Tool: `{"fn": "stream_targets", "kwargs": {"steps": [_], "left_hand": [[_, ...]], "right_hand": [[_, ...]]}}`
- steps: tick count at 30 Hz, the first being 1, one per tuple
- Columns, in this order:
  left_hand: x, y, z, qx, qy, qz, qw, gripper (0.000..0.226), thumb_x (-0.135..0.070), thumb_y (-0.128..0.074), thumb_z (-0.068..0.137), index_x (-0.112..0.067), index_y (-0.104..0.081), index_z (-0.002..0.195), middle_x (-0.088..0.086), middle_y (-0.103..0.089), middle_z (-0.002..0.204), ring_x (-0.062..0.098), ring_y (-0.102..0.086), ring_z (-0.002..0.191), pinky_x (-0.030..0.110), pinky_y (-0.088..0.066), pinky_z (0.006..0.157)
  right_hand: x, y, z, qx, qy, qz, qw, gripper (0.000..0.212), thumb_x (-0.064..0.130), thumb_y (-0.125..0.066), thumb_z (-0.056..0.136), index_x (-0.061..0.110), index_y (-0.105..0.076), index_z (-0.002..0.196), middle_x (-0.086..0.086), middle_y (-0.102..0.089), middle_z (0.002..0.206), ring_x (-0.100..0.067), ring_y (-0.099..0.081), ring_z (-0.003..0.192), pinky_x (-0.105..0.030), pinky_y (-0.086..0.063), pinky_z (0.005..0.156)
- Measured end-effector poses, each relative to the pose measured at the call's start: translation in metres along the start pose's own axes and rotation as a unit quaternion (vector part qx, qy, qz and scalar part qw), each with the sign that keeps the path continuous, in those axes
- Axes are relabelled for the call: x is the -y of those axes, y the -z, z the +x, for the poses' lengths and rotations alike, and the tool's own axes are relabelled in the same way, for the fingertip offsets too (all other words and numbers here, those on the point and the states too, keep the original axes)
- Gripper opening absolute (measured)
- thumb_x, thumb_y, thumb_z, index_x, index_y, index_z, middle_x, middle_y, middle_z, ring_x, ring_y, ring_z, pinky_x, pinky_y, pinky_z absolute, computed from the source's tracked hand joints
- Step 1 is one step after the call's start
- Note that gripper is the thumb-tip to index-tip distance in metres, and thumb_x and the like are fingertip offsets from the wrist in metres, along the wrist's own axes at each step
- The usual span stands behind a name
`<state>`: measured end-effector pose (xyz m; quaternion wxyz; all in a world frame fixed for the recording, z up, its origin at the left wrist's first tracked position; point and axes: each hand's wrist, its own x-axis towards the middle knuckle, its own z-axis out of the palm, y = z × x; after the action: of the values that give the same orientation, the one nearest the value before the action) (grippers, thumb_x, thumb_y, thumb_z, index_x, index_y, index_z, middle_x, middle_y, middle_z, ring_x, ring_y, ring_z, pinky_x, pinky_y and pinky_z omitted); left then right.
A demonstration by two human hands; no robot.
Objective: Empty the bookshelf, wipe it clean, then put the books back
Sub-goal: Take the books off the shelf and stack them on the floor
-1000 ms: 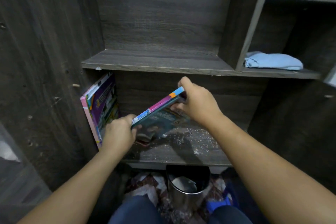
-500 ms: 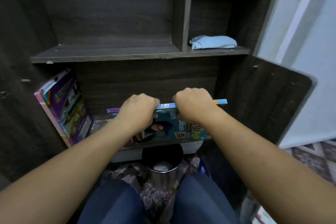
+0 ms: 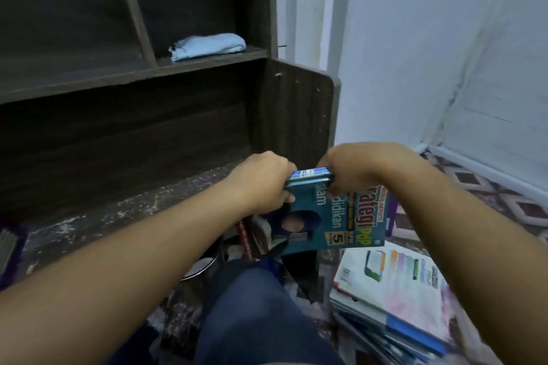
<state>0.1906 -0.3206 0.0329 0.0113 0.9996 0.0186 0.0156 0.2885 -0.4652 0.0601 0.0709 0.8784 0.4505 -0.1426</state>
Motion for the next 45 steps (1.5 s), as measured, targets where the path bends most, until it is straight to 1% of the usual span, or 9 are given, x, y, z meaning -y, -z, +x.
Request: {"fn": "stream_targets", "kwargs": {"steps": [6,11,18,21,27,33,37,41,45], "left_hand": [[-0.07,-0.037,0.054,0.019,-0.076,0.003,0.997,0.026,-0.037,-0.068,0.084,-0.022,-0.065,0.105,0.004,-0.065,0.097,0.026,-0.061,0.091,0.035,-0.049,0.074],[-0.11,-0.062,0.1,0.045,-0.099,0.001,0.994,0.02,-0.035,-0.065,0.087,-0.02,-0.062,0.099,0.001,-0.053,0.084,0.025,-0.056,0.083,0.031,-0.041,0.067],[-0.133,-0.121,0.15,0.034,-0.081,-0.023,0.996,0.006,-0.014,-0.053,0.088,-0.017,-0.055,0.094,0.006,-0.056,0.086,0.022,-0.052,0.071,0.033,-0.04,0.06],[-0.132,-0.157,0.162,0.034,-0.072,-0.048,0.996,0.025,-0.018,-0.054,0.091,-0.018,-0.054,0.116,0.008,-0.058,0.106,0.024,-0.055,0.085,0.035,-0.045,0.068],[-0.127,-0.219,0.163,0.099,-0.07,-0.043,0.992,0.078,-0.008,-0.057,0.089,-0.03,-0.016,0.152,0.003,-0.03,0.151,0.027,-0.036,0.131,0.042,-0.044,0.097],[-0.12,-0.27,0.142,0.124,-0.146,0.045,0.981,0.079,-0.008,-0.049,0.095,-0.027,-0.002,0.154,0.012,-0.018,0.156,0.033,-0.026,0.139,0.041,-0.036,0.106],[-0.117,-0.302,0.123,0.177,-0.184,0.076,0.964,0.081,-0.013,-0.049,0.096,-0.026,0.007,0.154,0.014,-0.019,0.155,0.032,-0.029,0.136,0.04,-0.037,0.105],[-0.115,-0.323,0.114,0.253,-0.183,0.074,0.947,0.072,-0.02,-0.045,0.1,-0.03,0.002,0.154,0.01,-0.027,0.15,0.029,-0.033,0.133,0.04,-0.04,0.103],[-0.109,-0.329,0.114,0.332,-0.184,0.096,0.92,0.063,-0.026,-0.042,0.102,-0.029,-0.006,0.154,0.008,-0.023,0.154,0.03,-0.024,0.139,0.044,-0.035,0.109]], "right_hand": [[-0.073,-0.045,-0.031,0.024,-0.066,0.034,0.997,0.016,0.023,-0.065,0.086,0.032,-0.064,0.099,0.004,-0.064,0.087,-0.018,-0.061,0.082,-0.032,-0.048,0.073],[-0.127,-0.083,-0.037,-0.024,-0.123,0.037,0.991,0.015,0.023,-0.058,0.084,0.035,-0.055,0.077,0.006,-0.062,0.084,-0.02,-0.061,0.08,-0.038,-0.053,0.073],[-0.174,-0.144,-0.022,-0.145,-0.203,-0.039,0.968,0.039,0.02,-0.048,0.095,0.046,-0.056,0.122,0.003,-0.059,0.087,-0.021,-0.052,0.074,-0.032,-0.037,0.062],[-0.183,-0.185,-0.006,-0.19,-0.226,-0.05,0.954,0.047,0.013,-0.046,0.095,0.043,-0.049,0.132,0.003,-0.067,0.1,-0.024,-0.063,0.085,-0.032,-0.04,0.062],[-0.195,-0.266,0.023,-0.207,-0.232,-0.025,0.95,0.056,0.006,-0.053,0.091,0.027,-0.044,0.142,-0.004,-0.052,0.142,-0.032,-0.052,0.125,-0.055,-0.032,0.107],[-0.175,-0.345,0.026,-0.237,-0.241,-0.021,0.941,0.07,0.004,-0.08,0.068,0.019,-0.059,0.133,-0.009,-0.061,0.132,-0.038,-0.062,0.113,-0.064,-0.044,0.093],[-0.155,-0.378,0.017,-0.144,-0.224,0.014,0.964,0.077,0.011,-0.073,0.078,0.025,-0.04,0.147,-0.005,-0.044,0.15,-0.034,-0.047,0.132,-0.06,-0.033,0.106],[-0.147,-0.397,0.012,-0.085,-0.209,0.044,0.973,0.077,0.015,-0.082,0.068,0.021,-0.051,0.138,-0.008,-0.053,0.14,-0.034,-0.053,0.124,-0.055,-0.044,0.097],[-0.147,-0.406,0.011,-0.026,-0.19,0.084,0.978,0.077,0.017,-0.062,0.086,0.022,-0.021,0.152,-0.008,-0.021,0.158,-0.033,-0.023,0.141,-0.049,-0.025,0.114]]}}
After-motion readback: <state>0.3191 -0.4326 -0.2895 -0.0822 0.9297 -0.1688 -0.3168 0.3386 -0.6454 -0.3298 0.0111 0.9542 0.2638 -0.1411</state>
